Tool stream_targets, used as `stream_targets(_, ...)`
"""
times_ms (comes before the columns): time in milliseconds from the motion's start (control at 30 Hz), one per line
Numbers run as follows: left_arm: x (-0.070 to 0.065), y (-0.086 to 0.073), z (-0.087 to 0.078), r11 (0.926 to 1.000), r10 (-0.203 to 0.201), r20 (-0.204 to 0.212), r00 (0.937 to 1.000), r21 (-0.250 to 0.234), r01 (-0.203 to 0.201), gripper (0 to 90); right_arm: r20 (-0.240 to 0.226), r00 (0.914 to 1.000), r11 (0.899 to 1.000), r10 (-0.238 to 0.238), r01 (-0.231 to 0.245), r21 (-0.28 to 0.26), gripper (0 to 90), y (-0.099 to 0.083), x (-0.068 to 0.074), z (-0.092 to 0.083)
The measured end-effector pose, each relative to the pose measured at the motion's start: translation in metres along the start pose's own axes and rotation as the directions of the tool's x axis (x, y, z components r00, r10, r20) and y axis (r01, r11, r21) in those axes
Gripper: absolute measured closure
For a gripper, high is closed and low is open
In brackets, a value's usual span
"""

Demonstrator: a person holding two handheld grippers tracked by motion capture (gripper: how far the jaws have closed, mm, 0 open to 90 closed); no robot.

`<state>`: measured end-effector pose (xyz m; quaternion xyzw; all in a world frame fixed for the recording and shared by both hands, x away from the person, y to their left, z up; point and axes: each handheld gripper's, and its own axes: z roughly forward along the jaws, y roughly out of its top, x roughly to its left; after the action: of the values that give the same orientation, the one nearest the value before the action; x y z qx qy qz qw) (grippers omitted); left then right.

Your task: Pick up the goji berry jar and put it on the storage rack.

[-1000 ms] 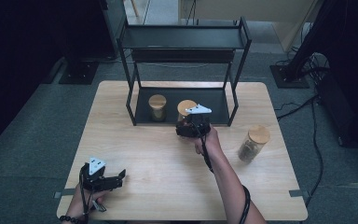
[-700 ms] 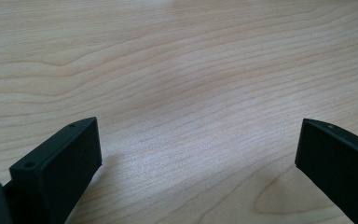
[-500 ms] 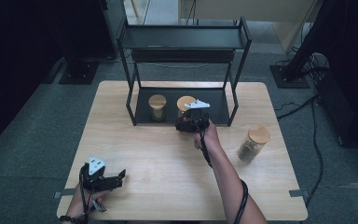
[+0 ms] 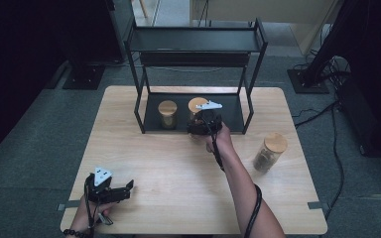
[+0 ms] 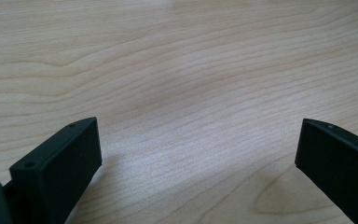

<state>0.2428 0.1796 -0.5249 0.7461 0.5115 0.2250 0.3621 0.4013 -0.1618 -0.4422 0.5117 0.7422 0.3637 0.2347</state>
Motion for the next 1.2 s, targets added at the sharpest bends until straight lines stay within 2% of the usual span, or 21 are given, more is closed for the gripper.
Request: stream_targets(1200,-0.001,-0.001,-0.001,0.9999,0.003,0.0,1.0,-0.01,-0.003,0.6,0.009,0.9999,0.999,0.009,-0.01,0.034,24.7,0.025,-0.009,0.034)
